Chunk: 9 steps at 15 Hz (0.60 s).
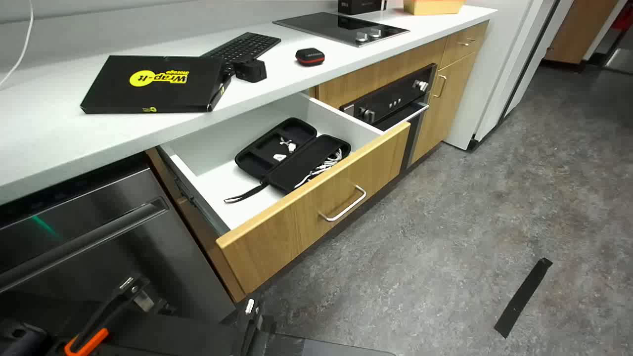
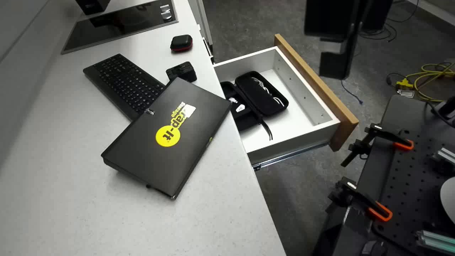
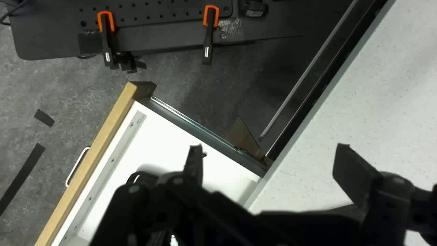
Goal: Close the open drawer under the keyboard
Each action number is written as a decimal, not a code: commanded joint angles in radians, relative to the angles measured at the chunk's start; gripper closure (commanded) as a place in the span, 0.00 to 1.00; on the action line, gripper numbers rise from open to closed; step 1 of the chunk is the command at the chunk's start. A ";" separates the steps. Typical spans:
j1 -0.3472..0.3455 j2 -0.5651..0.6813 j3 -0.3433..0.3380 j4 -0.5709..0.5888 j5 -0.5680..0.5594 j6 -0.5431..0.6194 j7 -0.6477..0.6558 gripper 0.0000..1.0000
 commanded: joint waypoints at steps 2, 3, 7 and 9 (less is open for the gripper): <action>0.003 0.002 -0.003 0.002 -0.002 -0.002 0.001 0.00; 0.003 0.002 -0.003 0.002 -0.002 -0.002 0.001 0.00; -0.071 0.005 -0.041 -0.060 -0.074 0.120 0.027 0.00; -0.141 0.022 -0.094 -0.110 -0.140 0.212 0.035 0.00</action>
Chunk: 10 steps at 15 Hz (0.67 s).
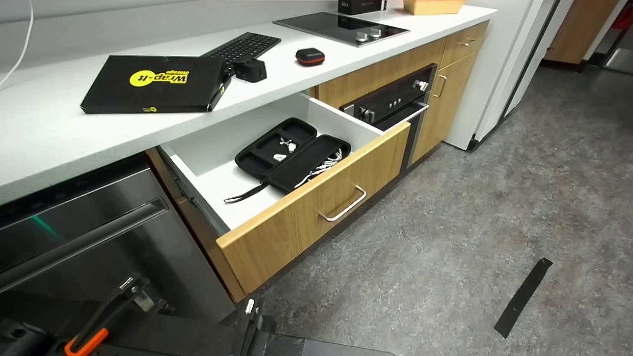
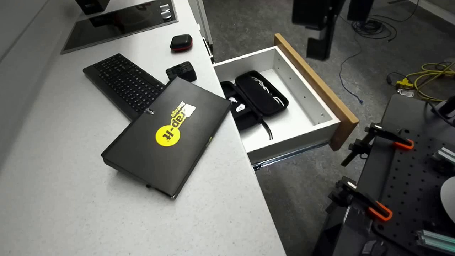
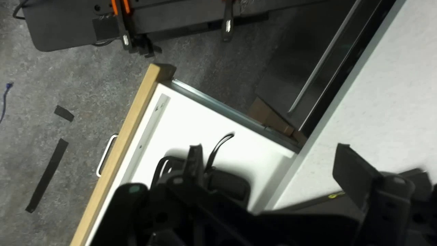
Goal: Close the open drawer under the keyboard
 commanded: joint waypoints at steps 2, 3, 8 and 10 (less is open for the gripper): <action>-0.152 0.058 -0.111 -0.100 -0.112 0.190 0.034 0.00; -0.188 0.087 -0.141 -0.118 -0.128 0.233 0.039 0.00; -0.256 0.158 -0.214 -0.145 -0.155 0.306 0.012 0.00; -0.251 0.167 -0.215 -0.140 -0.155 0.306 0.009 0.00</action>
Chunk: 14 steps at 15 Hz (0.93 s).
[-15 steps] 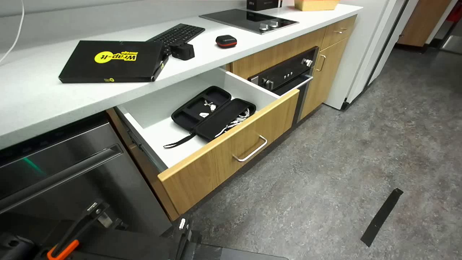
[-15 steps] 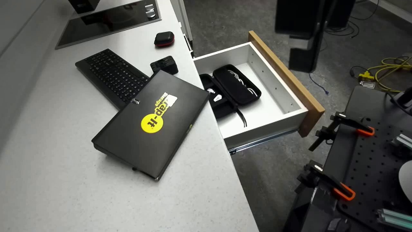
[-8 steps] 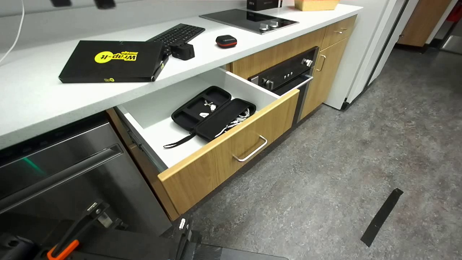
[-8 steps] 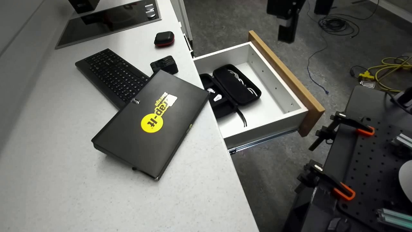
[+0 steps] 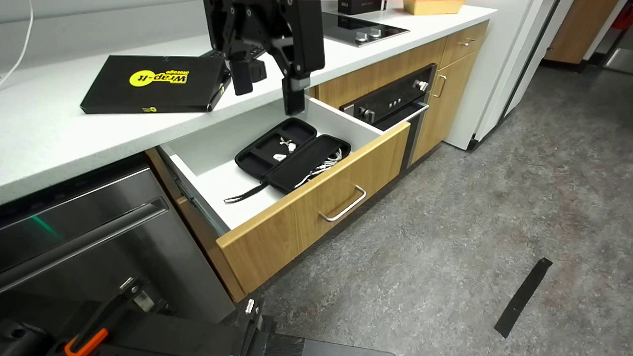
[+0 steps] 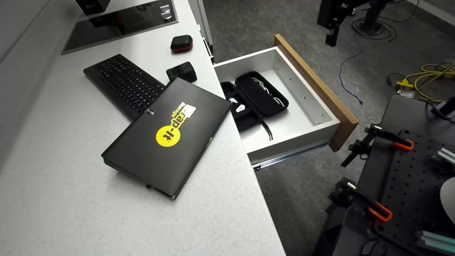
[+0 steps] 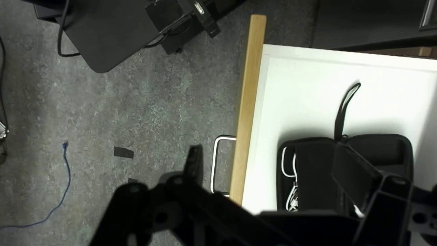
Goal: Close the open drawer under the keyboard
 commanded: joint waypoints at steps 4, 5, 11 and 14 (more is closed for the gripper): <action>0.018 -0.018 0.005 0.002 -0.004 -0.003 0.007 0.00; 0.018 -0.018 0.005 0.002 -0.004 -0.003 0.007 0.00; -0.091 0.207 -0.013 0.022 -0.158 0.272 0.204 0.00; -0.134 0.336 -0.069 0.055 -0.235 0.359 0.285 0.00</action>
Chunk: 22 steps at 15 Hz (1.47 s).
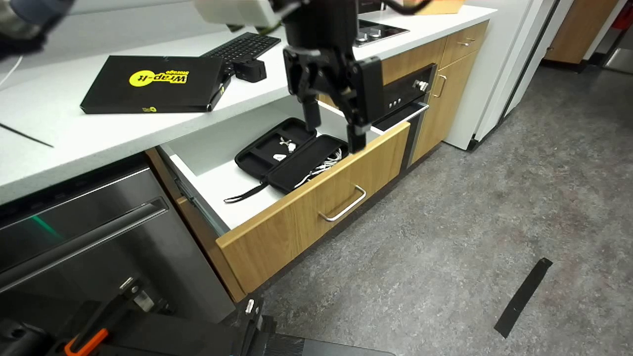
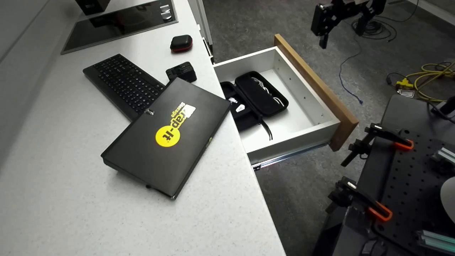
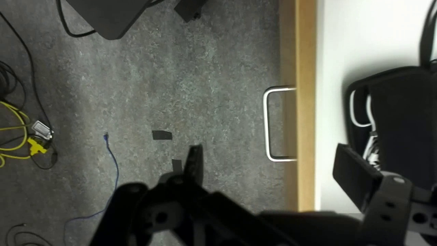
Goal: Close the open drawer under the keyboard
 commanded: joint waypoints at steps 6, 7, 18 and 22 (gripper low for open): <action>-0.001 0.490 -0.200 0.237 -0.090 0.235 0.285 0.00; 0.013 0.551 -0.220 0.278 -0.066 0.253 0.296 0.00; 0.061 0.790 -0.104 0.540 0.331 0.155 0.032 0.00; 0.097 0.766 -0.045 0.577 0.389 0.082 -0.076 0.00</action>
